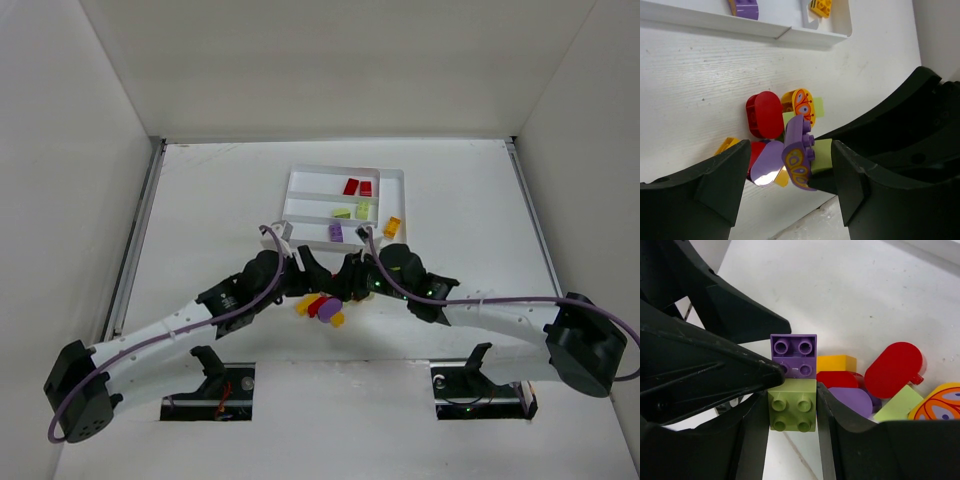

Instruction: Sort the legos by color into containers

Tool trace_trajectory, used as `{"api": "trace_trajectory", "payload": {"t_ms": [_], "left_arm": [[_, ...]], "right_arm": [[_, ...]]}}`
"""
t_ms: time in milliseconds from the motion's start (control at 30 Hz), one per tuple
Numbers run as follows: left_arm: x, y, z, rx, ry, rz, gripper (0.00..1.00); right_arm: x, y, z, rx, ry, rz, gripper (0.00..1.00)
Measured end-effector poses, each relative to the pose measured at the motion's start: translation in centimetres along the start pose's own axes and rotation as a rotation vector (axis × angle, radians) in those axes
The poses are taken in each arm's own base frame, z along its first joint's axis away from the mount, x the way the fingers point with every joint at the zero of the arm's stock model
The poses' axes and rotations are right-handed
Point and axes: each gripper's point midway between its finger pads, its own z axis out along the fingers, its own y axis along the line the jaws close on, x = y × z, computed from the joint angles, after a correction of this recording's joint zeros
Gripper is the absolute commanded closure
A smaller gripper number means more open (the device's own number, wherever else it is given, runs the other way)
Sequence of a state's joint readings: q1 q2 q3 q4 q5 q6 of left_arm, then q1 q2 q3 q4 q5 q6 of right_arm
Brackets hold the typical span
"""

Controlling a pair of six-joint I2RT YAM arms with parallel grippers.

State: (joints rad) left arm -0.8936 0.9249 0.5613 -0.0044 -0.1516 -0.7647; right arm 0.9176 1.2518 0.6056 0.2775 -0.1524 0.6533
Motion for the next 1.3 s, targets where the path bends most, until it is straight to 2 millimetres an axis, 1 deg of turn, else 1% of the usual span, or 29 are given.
{"api": "trace_trajectory", "payload": {"t_ms": [67,133,233,333,367,533,633,767,900,1033,1233,1300], "left_arm": [[-0.3,-0.4,0.2,0.012,-0.012,-0.012,0.39],[-0.3,-0.4,0.5,0.009,-0.018,-0.018,0.45],[0.1,-0.1,1.2,-0.010,-0.010,-0.019,0.55],[0.6,0.1,1.7,-0.026,-0.001,-0.015,0.60],[0.7,0.0,1.7,-0.025,0.002,-0.013,0.62],[0.6,-0.7,1.6,-0.012,-0.002,-0.012,0.84],[0.5,-0.8,1.6,-0.010,-0.003,-0.013,0.90],[0.6,-1.0,1.7,-0.007,0.001,-0.006,0.95],[0.7,-1.4,1.9,0.001,0.005,0.007,0.97],[0.5,-1.6,2.0,0.006,0.004,0.041,0.98],[1.7,0.7,1.7,-0.075,0.055,0.143,0.97],[1.9,1.1,1.7,-0.087,0.066,0.158,0.97]], "right_arm": [[-0.1,0.3,0.0,-0.013,-0.003,0.000,0.58],[-0.2,0.5,0.0,-0.022,-0.006,-0.001,0.58],[-0.2,0.4,0.0,-0.021,-0.004,-0.001,0.58],[0.2,0.2,-0.1,-0.016,0.002,-0.001,0.58],[0.3,0.1,-0.1,-0.014,0.004,-0.001,0.58],[0.3,0.2,-0.2,-0.016,0.003,-0.005,0.57],[0.2,0.3,-0.3,-0.019,-0.001,-0.006,0.56],[0.2,0.2,-0.7,-0.020,-0.006,-0.009,0.56],[0.0,-0.1,-1.0,-0.018,-0.004,-0.006,0.57],[-0.1,-0.2,-1.2,-0.026,-0.001,-0.005,0.52],[-0.4,-0.1,-1.4,-0.037,-0.005,-0.017,0.52],[-0.5,-0.2,-1.4,-0.038,-0.004,-0.017,0.47]]}}
